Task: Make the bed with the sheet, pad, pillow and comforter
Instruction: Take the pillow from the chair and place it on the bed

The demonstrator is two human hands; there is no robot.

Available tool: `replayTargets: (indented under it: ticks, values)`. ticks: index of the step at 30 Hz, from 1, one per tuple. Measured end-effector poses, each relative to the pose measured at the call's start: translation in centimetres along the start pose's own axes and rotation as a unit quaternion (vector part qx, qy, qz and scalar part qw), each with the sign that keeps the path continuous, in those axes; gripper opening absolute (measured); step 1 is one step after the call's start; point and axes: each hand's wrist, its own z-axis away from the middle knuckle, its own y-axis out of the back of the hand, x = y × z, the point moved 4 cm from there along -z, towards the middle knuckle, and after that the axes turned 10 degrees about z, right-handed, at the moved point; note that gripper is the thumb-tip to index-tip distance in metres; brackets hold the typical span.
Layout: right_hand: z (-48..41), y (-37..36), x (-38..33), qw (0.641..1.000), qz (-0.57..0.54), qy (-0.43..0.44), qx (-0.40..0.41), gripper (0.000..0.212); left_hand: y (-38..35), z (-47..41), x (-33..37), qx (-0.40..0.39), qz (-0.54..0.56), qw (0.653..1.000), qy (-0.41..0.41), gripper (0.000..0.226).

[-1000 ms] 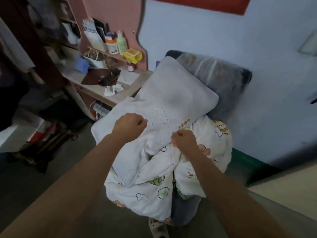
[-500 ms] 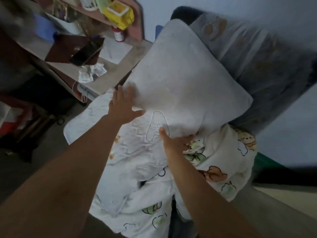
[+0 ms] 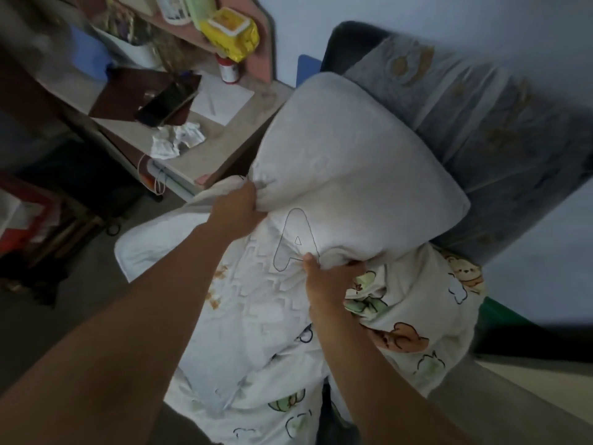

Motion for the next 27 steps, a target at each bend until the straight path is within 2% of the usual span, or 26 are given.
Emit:
replayTargets:
  ticks: [5,8,13,18,22,27]
  values:
    - [4.4,1.0,-1.7,0.996,-0.075,0.039,0.008,0.115,3.7,5.1,3.4,0.047,-0.046,0.997,-0.035,0.060]
    - [8.1,2.0,-3.3,0.990,-0.100,0.098,0.026,0.109,6.5,9.0,5.1,0.088,-0.067,0.992,-0.056,0.060]
    - [16.5,4.5,-6.4,0.970,-0.153,0.188,-0.015,0.092,12.0,18.0,6.6,0.188,-0.004,0.981,-0.051,0.085]
    - [27.6,6.5,-5.8,0.939,-0.134,0.304,-0.084,0.068,17.9,31.1,5.5,0.277,0.027,0.960,-0.004,0.066]
    - [36.6,7.5,-3.8,0.900,-0.114,0.395,-0.145,0.063,21.0,42.9,3.9,0.328,0.054,0.942,0.051,0.051]
    - [51.6,8.0,2.2,0.834,-0.053,0.478,-0.271,0.066,23.5,62.9,0.7,0.429,0.074,0.889,0.144,0.039]
